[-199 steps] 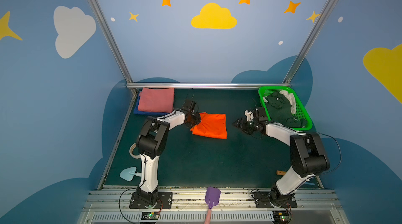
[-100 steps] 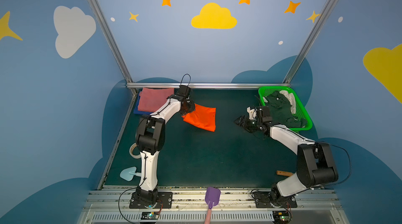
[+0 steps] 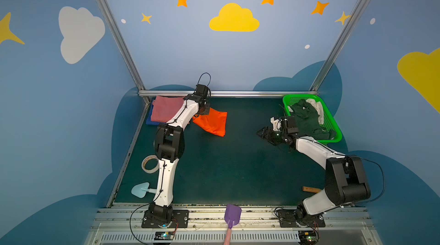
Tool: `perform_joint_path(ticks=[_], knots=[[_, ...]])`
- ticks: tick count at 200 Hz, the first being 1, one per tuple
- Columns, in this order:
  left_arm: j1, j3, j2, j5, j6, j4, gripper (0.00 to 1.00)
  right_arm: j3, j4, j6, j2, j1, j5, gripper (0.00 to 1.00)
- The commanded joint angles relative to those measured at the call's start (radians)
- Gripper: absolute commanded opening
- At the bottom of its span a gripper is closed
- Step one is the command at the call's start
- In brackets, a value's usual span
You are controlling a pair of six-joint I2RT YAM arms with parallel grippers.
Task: Fold and stack the t-shirts
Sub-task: 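Carry the orange shirt with the left gripper toward the pink stack while right withdraws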
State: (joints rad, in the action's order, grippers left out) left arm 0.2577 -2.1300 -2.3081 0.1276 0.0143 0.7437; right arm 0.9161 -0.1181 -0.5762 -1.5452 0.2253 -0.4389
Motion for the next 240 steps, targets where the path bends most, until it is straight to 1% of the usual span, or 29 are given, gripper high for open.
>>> perform_joint_path(ticks=[1, 36, 70, 102, 141, 195, 240], knots=[[-0.007, -0.067, -0.02, 0.084, 0.075, 0.029, 0.05, 0.004, -0.008, 0.014, -0.01, -0.006, -0.015, 0.67], [-0.014, -0.151, -0.042, 0.128, 0.129, 0.042, 0.05, 0.006, -0.005, 0.014, -0.018, -0.01, -0.017, 0.67], [-0.029, -0.203, -0.043, 0.186, 0.149, 0.04, 0.05, 0.009, -0.002, 0.014, -0.029, -0.011, -0.018, 0.67], [-0.055, -0.256, -0.042, 0.2, 0.186, 0.061, 0.05, 0.012, 0.0, 0.014, -0.036, -0.012, -0.021, 0.67], [-0.088, -0.254, -0.005, 0.196, 0.193, 0.042, 0.05, 0.015, 0.0, 0.011, -0.041, -0.012, -0.028, 0.67], [-0.108, -0.231, 0.061, 0.195, 0.197, 0.006, 0.05, 0.012, -0.003, 0.011, -0.032, -0.013, -0.024, 0.67], [-0.128, -0.187, 0.14, 0.171, 0.188, -0.026, 0.05, 0.012, -0.001, 0.01, -0.033, -0.013, -0.027, 0.67]])
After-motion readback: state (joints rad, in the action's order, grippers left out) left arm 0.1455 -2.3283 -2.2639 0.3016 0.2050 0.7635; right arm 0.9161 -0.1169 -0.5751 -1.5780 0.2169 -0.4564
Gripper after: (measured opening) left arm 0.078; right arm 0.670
